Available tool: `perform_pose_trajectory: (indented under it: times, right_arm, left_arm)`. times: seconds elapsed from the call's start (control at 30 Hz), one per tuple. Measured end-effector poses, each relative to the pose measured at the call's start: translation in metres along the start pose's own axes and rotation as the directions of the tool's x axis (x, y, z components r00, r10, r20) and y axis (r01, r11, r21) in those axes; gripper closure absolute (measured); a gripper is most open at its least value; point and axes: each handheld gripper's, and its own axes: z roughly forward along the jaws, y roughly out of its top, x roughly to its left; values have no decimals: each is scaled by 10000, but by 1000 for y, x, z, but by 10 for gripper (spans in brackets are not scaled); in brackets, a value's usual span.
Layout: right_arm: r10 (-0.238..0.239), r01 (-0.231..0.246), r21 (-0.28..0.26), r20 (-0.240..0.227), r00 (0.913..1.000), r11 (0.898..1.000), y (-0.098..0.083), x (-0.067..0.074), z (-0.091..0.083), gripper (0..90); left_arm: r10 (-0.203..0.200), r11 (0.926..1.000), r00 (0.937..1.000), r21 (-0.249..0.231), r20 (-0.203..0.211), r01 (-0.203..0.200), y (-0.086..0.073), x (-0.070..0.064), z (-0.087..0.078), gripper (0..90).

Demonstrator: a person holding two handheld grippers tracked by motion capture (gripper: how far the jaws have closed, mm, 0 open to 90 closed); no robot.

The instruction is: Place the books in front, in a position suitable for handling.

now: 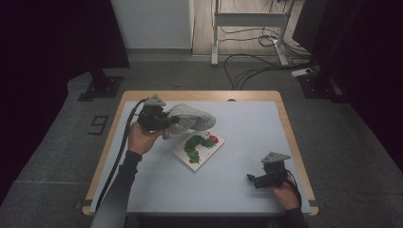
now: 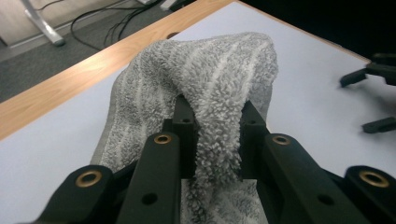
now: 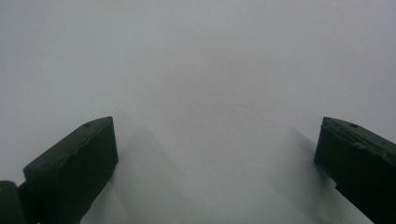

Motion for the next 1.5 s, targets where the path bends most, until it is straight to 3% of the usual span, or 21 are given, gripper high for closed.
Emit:
perform_pose_trajectory:
  times: [0.1, 0.37, 0.77, 0.83, 0.93, 1.13, 1.33, 1.4, 1.43, 1.5]
  right_arm:
    - [7, -7, 12, -27, 10000, 10000, 0, 0, 0, 0]
    - [51, -51, 12, -64, 10000, 10000, 0, -1, 0, 0]
    - [34, -34, -14, -49, 10000, 10000, 0, -1, -1, 3]
    - [74, -73, -152, 36, 10000, 9999, 0, -1, -2, 44]
    - [179, -177, -352, 27, 9998, 9992, -1, -2, -7, 38]
    - [182, -197, -1010, -160, 9997, 9947, 8, -3, -28, 13]
    - [-433, 278, -1603, -940, 9946, 9867, 37, 3, -49, 0]
    - [-1006, 762, -1814, -1295, 9865, 9804, 59, 8, -52, 0]
    - [-1006, 762, -1814, -1295, 9865, 9804, 59, 8, -52, 0]
    - [-1525, 1222, -1888, -1555, 9760, 9744, 81, 15, -51, 0]
  left_arm:
    - [256, 9997, 9992, -73, 307, -254, 8, -15, -1, 749]
    - [519, 9985, 9944, -228, 920, -500, 16, -36, 2, 748]
    - [953, 9954, 9799, -261, 1753, -922, 18, -68, 18, 745]
    - [1119, 9937, 9752, -259, 1909, -1089, 18, -76, 21, 744]
    - [1268, 9919, 9714, -239, 2009, -1246, 17, -84, 25, 745]
    - [1457, 9889, 9686, -12, 2012, -1485, 14, -91, 34, 743]
    - [1475, 9876, 9664, 212, 2107, -1553, 11, -96, 45, 741]
    - [1495, 9868, 9634, 280, 2227, -1596, 10, -98, 50, 741]
    - [1495, 9868, 9634, 280, 2227, -1596, 10, -98, 50, 740]
    - [1461, 9872, 9625, 289, 2285, -1567, 10, -99, 53, 740]
